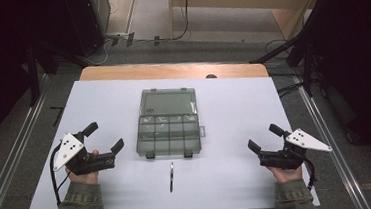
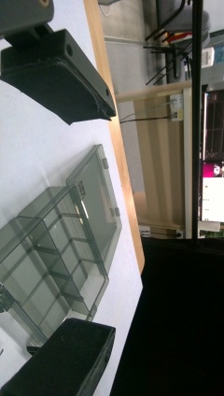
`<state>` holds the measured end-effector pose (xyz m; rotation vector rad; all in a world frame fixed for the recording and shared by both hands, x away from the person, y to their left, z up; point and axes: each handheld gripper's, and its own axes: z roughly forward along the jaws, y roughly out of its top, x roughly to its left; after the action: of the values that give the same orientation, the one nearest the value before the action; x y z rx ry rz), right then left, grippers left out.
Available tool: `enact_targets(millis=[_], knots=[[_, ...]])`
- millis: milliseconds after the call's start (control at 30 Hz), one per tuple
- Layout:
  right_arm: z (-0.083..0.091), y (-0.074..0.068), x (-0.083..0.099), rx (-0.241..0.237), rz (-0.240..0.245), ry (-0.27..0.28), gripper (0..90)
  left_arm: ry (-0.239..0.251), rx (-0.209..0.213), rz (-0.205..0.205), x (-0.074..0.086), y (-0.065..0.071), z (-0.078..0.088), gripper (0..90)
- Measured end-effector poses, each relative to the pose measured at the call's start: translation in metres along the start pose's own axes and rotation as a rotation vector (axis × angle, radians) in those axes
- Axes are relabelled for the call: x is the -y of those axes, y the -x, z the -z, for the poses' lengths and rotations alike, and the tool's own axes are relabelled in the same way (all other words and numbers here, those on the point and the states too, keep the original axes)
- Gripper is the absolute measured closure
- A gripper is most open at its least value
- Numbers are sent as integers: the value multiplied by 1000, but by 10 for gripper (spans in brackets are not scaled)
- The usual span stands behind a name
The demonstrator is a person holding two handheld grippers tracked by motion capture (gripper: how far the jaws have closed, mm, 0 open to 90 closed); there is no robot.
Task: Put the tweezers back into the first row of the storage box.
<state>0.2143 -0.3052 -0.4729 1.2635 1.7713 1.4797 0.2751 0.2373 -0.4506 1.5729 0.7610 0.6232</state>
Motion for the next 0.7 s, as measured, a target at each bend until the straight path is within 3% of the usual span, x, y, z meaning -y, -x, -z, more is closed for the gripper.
enact_targets(millis=[700], knots=[[-4,-2,1,-20,-5,-43,0,-6,3,9,0,0,0,0]])
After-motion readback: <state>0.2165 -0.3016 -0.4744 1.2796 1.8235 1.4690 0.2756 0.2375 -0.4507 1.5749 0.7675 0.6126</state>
